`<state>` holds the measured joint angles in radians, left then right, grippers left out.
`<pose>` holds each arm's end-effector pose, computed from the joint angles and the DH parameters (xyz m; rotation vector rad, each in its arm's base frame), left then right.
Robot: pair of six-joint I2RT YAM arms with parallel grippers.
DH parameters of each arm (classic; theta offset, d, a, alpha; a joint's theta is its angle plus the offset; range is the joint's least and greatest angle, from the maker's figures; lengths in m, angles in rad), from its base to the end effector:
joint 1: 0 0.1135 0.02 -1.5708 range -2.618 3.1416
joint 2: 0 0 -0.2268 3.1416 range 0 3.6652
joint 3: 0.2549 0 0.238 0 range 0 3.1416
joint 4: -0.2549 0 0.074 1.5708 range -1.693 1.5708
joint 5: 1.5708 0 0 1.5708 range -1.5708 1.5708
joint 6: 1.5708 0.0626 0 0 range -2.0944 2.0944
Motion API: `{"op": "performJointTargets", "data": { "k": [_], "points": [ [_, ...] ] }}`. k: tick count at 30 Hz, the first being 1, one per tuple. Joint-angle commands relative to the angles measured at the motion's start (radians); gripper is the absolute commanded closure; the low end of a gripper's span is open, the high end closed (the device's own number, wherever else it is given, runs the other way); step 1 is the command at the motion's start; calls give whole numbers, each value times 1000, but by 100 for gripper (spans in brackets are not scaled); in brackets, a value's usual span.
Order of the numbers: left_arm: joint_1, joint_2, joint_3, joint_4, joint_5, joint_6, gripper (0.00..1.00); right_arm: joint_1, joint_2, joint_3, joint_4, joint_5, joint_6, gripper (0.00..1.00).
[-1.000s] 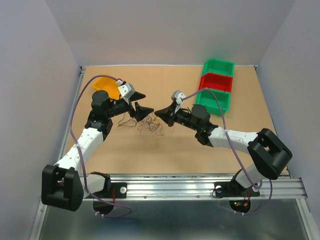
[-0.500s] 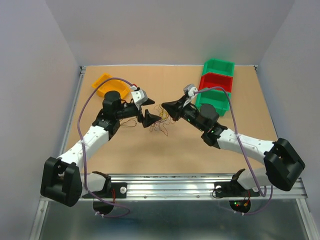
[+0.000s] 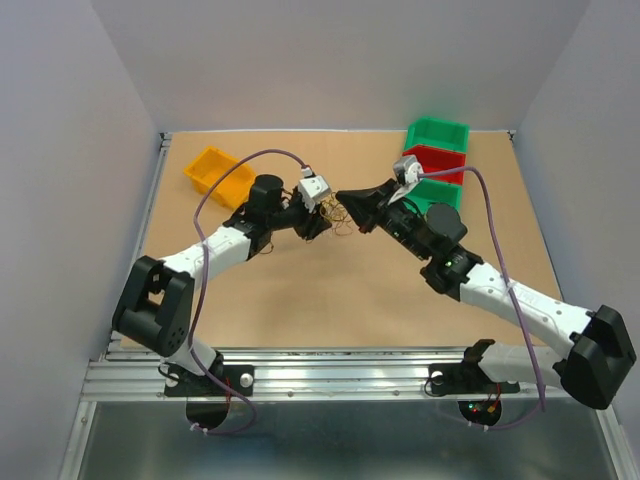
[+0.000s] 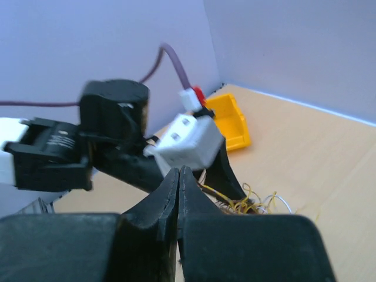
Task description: Untangle the cables
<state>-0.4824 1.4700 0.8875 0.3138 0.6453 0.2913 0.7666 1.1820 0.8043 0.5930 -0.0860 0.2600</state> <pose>0.2856 -0.1920 0.2296 1.0958 1.4833 -0.7247 0.2148 0.2144 0.3234 -0.4278 1.3508 0.9162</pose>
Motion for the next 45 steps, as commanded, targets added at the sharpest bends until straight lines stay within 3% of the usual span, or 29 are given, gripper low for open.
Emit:
{"op": "performJointTargets", "data": {
  "k": [1, 4, 20, 25, 27, 33, 34, 36, 37, 38, 39, 45],
  "points": [
    [-12, 102, 94, -27, -184, 11, 52, 2, -58, 139, -10, -24, 5, 99],
    [-12, 191, 160, -71, -294, 16, 72, 3, -68, 237, -47, -27, 18, 99],
    [27, 320, 281, -168, -317, -29, 83, 2, -38, 786, -295, 192, 28, 99],
    [113, 291, 294, -173, -254, -84, 94, 3, -87, 621, -292, 210, 27, 100],
    [171, 271, 286, -168, -163, -107, 97, 3, -129, 549, -292, 242, 27, 99],
    [189, 152, 217, -137, -15, -104, 97, 2, -183, 248, -292, 212, 7, 99],
    [185, 124, 211, -136, -13, -103, 97, 2, -182, 221, -295, 204, -7, 96],
    [176, 101, 196, -134, -3, -98, 97, 2, -167, 152, -298, 201, -47, 76],
    [166, 81, 191, -133, 11, -93, 97, 2, -142, 142, -302, 204, -91, 44],
    [160, 72, 188, -133, 19, -90, 97, 2, -127, 144, -312, 212, -109, 29],
    [154, 63, 182, -136, 28, -83, 97, 2, -111, 159, -323, 224, -131, 22],
    [71, -19, 150, -180, 77, 2, 97, 2, 23, 142, -270, 290, -183, 17]
  ]
}}
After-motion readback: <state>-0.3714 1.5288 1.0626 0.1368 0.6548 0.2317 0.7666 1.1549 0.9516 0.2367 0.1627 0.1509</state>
